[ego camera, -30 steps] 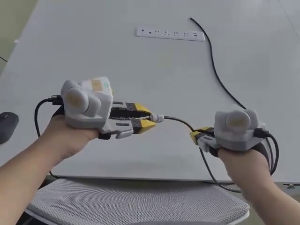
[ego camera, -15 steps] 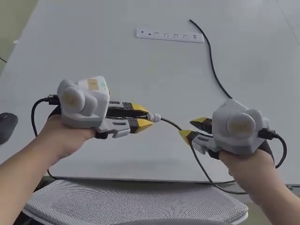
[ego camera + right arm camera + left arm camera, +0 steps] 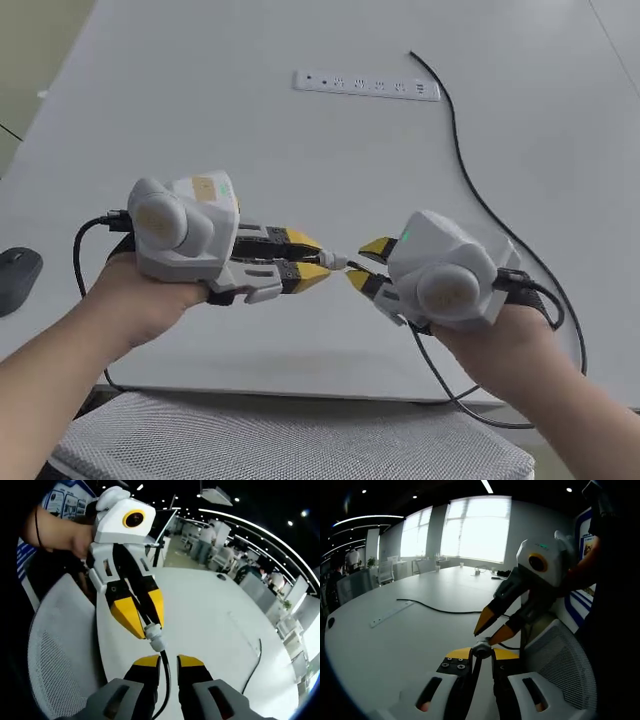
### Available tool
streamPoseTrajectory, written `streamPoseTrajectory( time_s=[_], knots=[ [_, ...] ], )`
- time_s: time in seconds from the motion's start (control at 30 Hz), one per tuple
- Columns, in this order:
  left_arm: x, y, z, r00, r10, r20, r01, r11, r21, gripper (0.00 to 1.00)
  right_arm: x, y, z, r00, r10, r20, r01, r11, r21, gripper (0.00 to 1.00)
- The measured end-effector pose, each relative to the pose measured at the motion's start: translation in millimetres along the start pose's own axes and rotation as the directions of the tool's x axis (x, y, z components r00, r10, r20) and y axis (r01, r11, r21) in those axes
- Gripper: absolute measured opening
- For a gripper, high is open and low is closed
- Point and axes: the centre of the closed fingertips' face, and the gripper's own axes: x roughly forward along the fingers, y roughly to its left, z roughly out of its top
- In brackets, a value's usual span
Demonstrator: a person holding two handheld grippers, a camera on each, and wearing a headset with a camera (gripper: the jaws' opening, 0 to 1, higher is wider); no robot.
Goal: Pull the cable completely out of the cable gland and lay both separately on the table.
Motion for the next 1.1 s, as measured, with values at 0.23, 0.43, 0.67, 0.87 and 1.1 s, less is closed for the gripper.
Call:
streamPoseTrajectory(
  time_s=[0.23,0.43,0.67,0.87,1.1],
  knots=[
    [1.1,2.7,0.1,1.0000,0.002,-0.004,-0.002,1.000,-0.006,0.15,3.1,4.7,-0.4,0.9997,0.023,-0.001,-0.023,0.997,-0.076,0.01],
    [3.6,6.5,1.1,1.0000,0.002,-0.002,-0.002,1.000,-0.008,0.15,3.9,-1.0,-2.3,0.9998,0.019,0.002,-0.019,0.998,-0.056,0.00],
    [2.9,10.2,4.8,0.9999,0.015,0.008,-0.015,1.000,-0.016,0.15,4.2,-13.9,-10.7,1.0000,-0.007,-0.003,0.007,1.000,0.024,0.00],
    [2.9,11.6,7.1,0.9996,0.022,0.016,-0.022,0.999,-0.025,0.15,5.4,-23.2,-20.1,0.9996,-0.024,-0.011,0.025,0.996,0.086,0.00],
    [3.2,12.9,8.1,0.9994,0.030,0.016,-0.029,0.999,-0.029,0.15,5.8,-29.5,-36.6,0.9991,-0.032,-0.027,0.037,0.977,0.209,0.00]
  ],
)
